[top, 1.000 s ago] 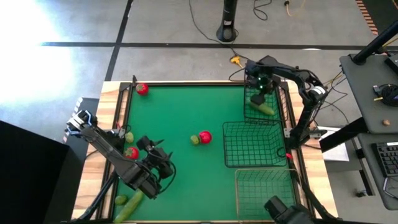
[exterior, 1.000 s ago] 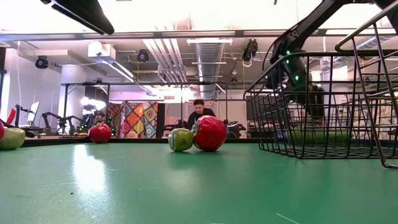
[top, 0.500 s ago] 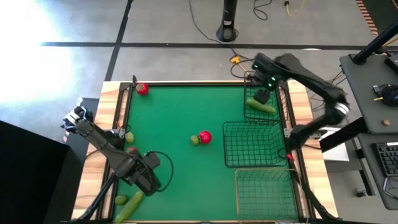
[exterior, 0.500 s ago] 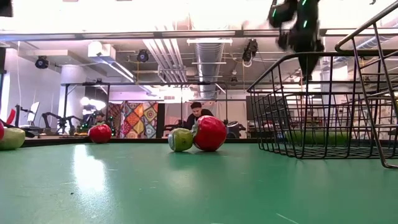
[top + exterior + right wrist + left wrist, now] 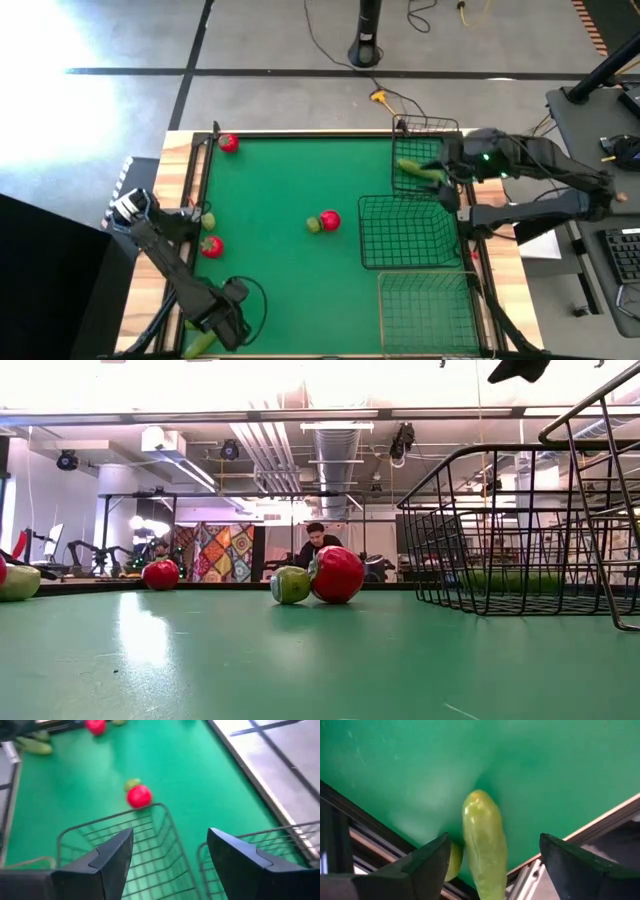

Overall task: Sort produce into baskets
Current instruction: Put the cucumber into the top black wire basket

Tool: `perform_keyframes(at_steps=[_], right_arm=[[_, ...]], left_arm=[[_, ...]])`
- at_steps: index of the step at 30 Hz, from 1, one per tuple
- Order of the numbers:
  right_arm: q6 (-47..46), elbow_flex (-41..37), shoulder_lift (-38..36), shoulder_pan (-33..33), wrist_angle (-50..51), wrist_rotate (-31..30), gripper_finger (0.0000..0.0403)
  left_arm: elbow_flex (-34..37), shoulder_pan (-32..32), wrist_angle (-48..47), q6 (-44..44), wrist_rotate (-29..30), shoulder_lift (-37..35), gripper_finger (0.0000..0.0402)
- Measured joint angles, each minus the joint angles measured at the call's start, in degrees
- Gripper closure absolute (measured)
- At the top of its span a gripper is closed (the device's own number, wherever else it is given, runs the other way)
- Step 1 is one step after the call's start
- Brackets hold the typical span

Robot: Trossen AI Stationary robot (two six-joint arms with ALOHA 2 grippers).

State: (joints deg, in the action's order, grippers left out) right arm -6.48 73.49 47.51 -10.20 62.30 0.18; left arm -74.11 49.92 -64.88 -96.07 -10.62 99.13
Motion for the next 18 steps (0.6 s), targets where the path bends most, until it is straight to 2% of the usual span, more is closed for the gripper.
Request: perform_keyframes(at_steps=[9,13,18], right_arm=[[-2.6,-4.1,1.2,7.3,-0.6,-0.3,0.0115],[-3.0,-5.9,1.7,10.5,-1.6,-0.2,0.0102],[-5.2,-8.5,1.7,16.7,-3.6,-0.2,0.0100]], left_arm=[[0.0,0.0,2.7,1.1,-12.1,8.3,0.0075],[0.0,0.0,0.5,1.2,-12.6,11.6,0.0076],[0.0,0.0,2.5,2.0,-13.0,14.9,0.0088]])
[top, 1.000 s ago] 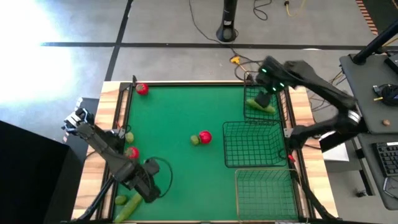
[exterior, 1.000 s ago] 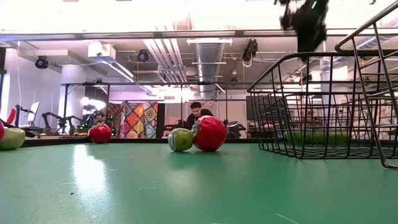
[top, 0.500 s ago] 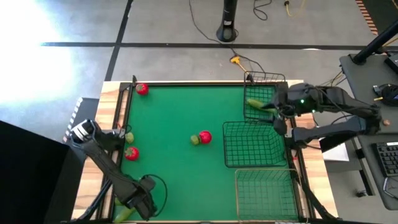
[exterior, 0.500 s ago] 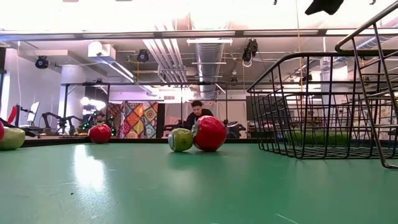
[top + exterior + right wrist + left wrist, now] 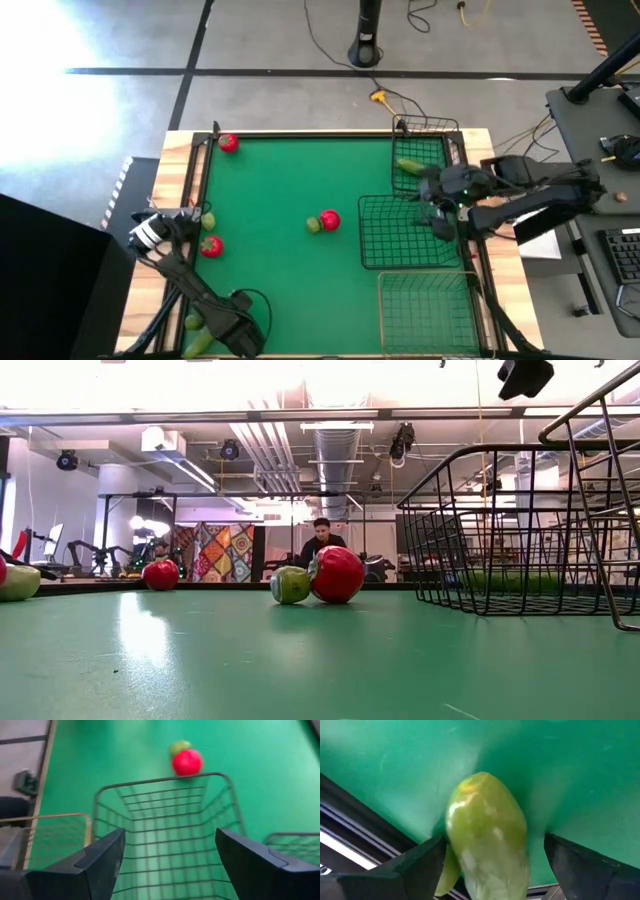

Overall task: Sort produce into baskets
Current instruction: Put the cucumber into the top black wire basket

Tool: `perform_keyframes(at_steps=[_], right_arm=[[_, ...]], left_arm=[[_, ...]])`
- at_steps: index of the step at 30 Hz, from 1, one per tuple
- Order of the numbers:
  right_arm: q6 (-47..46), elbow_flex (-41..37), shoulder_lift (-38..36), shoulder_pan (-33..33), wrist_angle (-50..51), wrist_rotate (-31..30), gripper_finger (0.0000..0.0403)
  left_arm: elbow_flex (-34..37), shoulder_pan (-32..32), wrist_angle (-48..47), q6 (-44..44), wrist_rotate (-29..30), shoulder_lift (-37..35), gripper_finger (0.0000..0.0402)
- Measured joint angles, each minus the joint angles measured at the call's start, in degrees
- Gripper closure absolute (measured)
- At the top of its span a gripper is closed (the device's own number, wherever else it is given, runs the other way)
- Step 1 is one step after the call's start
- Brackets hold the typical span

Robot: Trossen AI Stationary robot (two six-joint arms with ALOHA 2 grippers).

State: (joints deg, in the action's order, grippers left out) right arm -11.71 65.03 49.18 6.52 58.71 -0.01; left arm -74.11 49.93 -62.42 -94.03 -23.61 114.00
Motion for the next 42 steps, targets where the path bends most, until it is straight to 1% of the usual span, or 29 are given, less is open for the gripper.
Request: perform_keyframes(at_steps=[5,8,11,14,16,19,22,25,27,29,34,36,39,42], right_arm=[[-3.2,-3.2,-0.3,7.6,-3.6,0.0,0.0111],[-5.4,-4.2,-0.2,11.4,-4.2,0.0,0.0119],[-6.9,-4.6,0.0,13.8,-4.2,-0.2,0.0128],[-8.3,-4.7,0.0,15.8,-4.2,-0.4,0.0139],[-8.3,-4.7,0.0,16.9,-4.2,-0.6,0.0146],[-8.3,-4.7,0.1,18.6,-4.2,-2.6,0.0156],[-8.2,-4.7,0.2,19.6,-4.2,-3.8,0.0160],[-8.3,-4.9,0.2,19.9,-4.2,-5.0,0.0159],[-8.5,-5.0,0.4,19.9,-4.4,-6.0,0.0159],[-8.3,-5.2,0.6,19.9,-4.7,-6.6,0.0161],[-8.3,-5.9,1.3,19.9,-5.1,-7.5,0.0159],[-8.6,-6.5,1.3,19.9,-5.0,-7.5,0.0159],[-10.1,-7.5,1.3,19.9,-4.9,-7.0,0.0162],[-11.7,-8.1,1.3,19.9,-4.5,-6.0,0.0162]], left_arm=[[-0.4,-0.2,-0.2,-0.2,-1.5,2.1,0.0114],[-0.5,-0.3,0.2,-0.3,-1.5,2.3,0.0147],[-1.8,-0.7,-0.1,1.8,-0.6,2.3,0.0191],[-3.5,-1.0,-3.3,2.4,3.6,2.4,0.0236],[-5.2,-1.6,-4.9,4.0,7.4,2.5,0.0256],[-8.9,-3.3,-9.1,6.7,13.3,2.5,0.0257],[-13.7,-6.7,-13.9,12.0,19.8,2.4,0.0256],[-18.4,-12.3,-22.3,19.8,25.2,2.4,0.0249],[-21.3,-17.0,-27.2,26.5,29.3,2.4,0.0248],[-23.2,-22.6,-27.4,34.3,33.5,1.7,0.0248],[-26.7,-38.0,-21.9,52.1,45.1,0.3,0.0247],[-28.3,-43.9,-18.5,58.2,48.5,0.3,0.0247],[-28.7,-52.0,-7.3,66.6,48.9,0.3,0.0246],[-27.7,-58.8,1.3,71.1,47.3,0.3,0.0246]])
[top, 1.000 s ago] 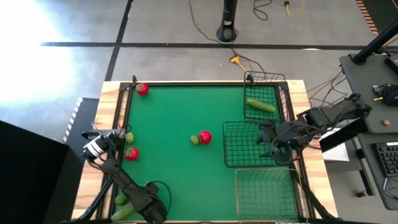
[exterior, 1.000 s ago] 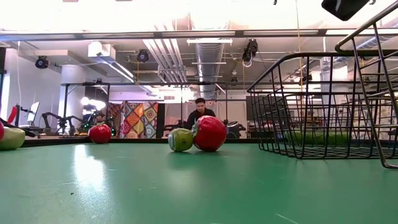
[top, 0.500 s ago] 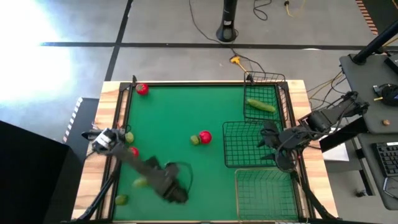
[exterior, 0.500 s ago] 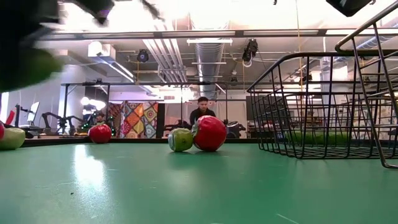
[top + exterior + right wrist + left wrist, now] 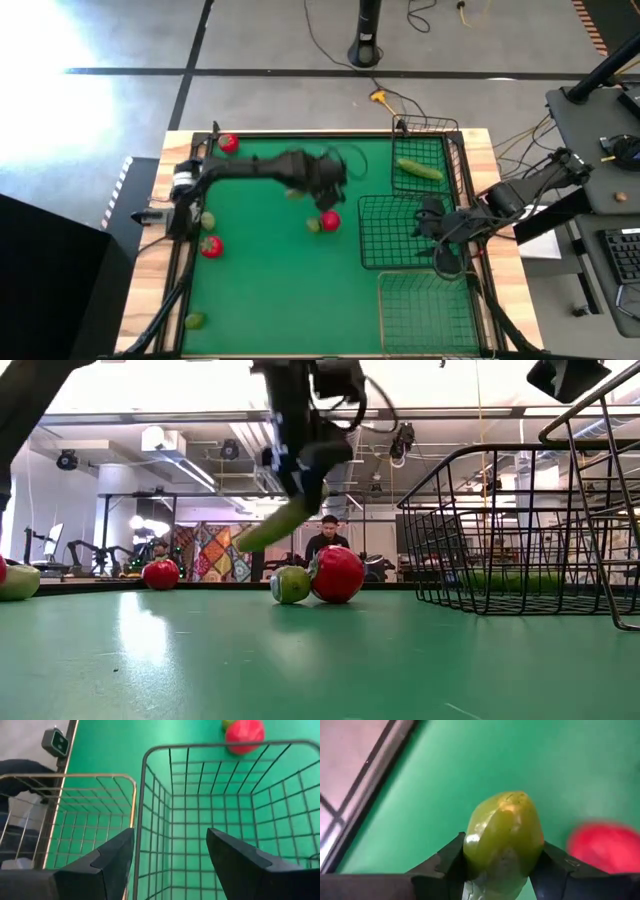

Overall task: Sort produce into baskets
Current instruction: Put the cucumber into the top black wire basket

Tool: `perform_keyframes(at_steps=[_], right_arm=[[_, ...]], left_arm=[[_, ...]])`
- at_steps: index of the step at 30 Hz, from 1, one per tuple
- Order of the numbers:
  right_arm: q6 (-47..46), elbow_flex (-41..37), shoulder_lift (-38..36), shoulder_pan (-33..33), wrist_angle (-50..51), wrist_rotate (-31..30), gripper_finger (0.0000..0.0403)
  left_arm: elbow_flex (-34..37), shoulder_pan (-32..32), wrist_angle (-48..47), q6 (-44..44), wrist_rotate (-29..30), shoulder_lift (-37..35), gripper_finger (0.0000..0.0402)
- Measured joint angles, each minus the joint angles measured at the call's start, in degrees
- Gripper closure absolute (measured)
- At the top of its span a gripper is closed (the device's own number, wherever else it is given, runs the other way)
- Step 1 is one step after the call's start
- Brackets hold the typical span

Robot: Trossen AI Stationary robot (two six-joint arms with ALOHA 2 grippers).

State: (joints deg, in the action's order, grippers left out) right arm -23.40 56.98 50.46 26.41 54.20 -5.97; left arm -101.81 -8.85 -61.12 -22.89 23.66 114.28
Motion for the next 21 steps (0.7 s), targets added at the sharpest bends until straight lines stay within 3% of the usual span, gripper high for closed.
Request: perform_keyframes(at_steps=[4,9,15,21], right_arm=[[-2.0,-0.1,0.3,0.0,1.1,0.5,0.0163],[-2.1,-0.1,0.7,0.0,1.1,0.4,0.0163],[1.0,-0.1,1.8,-0.4,-0.2,-0.1,0.0163],[7.9,1.5,3.9,-3.3,-1.8,-0.6,0.0163]], left_arm=[[2.7,-6.9,6.2,0.3,-3.8,0.0,0.0245],[7.3,-11.2,10.4,-3.7,-9.8,0.0,0.0244],[13.9,-11.2,19.3,-7.4,-10.9,0.0,0.0234],[18.0,-10.6,29.2,-8.5,-11.0,0.0,0.0199]])
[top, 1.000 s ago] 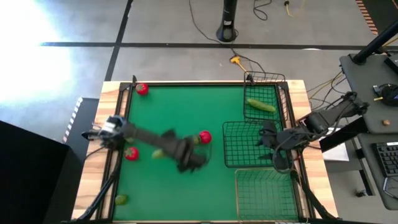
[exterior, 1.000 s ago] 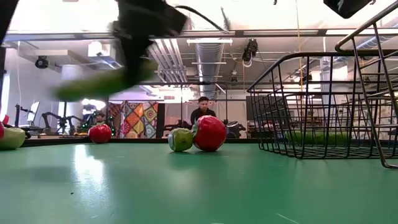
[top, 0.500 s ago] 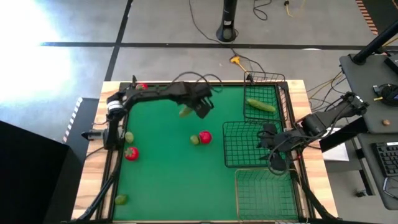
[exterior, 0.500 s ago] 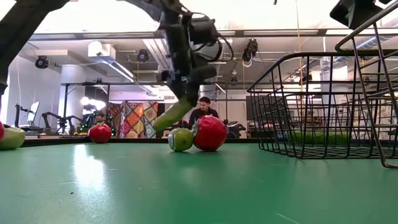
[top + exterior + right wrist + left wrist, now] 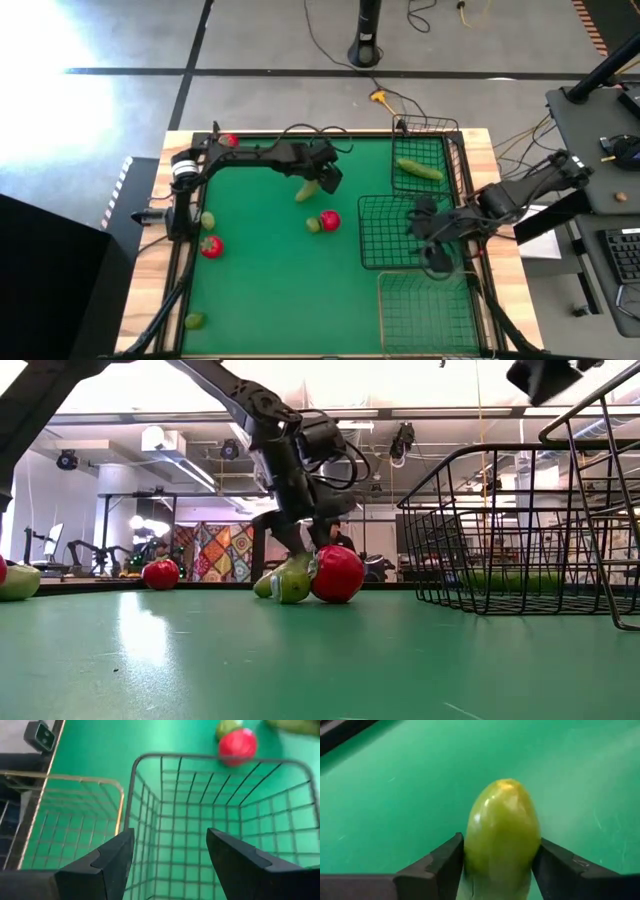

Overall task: Sort produce into baskets
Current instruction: Put the cucumber into the top black wire basket

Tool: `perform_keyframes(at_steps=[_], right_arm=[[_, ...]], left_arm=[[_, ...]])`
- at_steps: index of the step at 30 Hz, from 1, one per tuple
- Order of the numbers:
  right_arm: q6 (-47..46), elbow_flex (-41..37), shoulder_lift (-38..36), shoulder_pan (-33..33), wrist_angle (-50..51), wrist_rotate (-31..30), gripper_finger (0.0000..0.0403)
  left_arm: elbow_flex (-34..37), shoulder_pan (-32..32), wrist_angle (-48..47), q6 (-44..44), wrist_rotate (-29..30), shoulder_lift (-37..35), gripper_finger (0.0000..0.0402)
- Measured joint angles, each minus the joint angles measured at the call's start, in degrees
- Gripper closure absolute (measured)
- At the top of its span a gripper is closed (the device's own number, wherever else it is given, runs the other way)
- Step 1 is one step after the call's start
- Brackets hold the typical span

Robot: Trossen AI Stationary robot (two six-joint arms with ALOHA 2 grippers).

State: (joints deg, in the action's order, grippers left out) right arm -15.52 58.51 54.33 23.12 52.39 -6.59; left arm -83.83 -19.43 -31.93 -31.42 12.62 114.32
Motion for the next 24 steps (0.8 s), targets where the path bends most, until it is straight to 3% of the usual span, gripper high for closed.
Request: perform_keyframes(at_steps=[7,13,15,19,24], right_arm=[[9.0,4.5,3.6,-4.0,0.0,-1.4,0.0163],[14.8,8.7,8.0,-7.0,-1.0,-1.5,0.0163],[17.1,10.8,9.9,-8.2,-0.9,-1.4,0.0163],[22.1,14.7,14.0,-11.1,-1.1,-1.5,0.0163],[29.1,18.0,20.2,-16.4,-3.2,-1.1,0.0163]], left_arm=[[1.2,0.0,4.1,2.7,0.6,0.0,0.0142],[1.1,2.5,3.3,6.8,7.4,-4.6,0.0099],[1.2,4.4,1.5,8.6,10.0,-8.2,0.0093],[6.2,8.9,-1.6,10.0,20.9,-18.1,0.0096],[20.7,13.4,-1.3,2.8,22.0,-34.9,0.0117]])
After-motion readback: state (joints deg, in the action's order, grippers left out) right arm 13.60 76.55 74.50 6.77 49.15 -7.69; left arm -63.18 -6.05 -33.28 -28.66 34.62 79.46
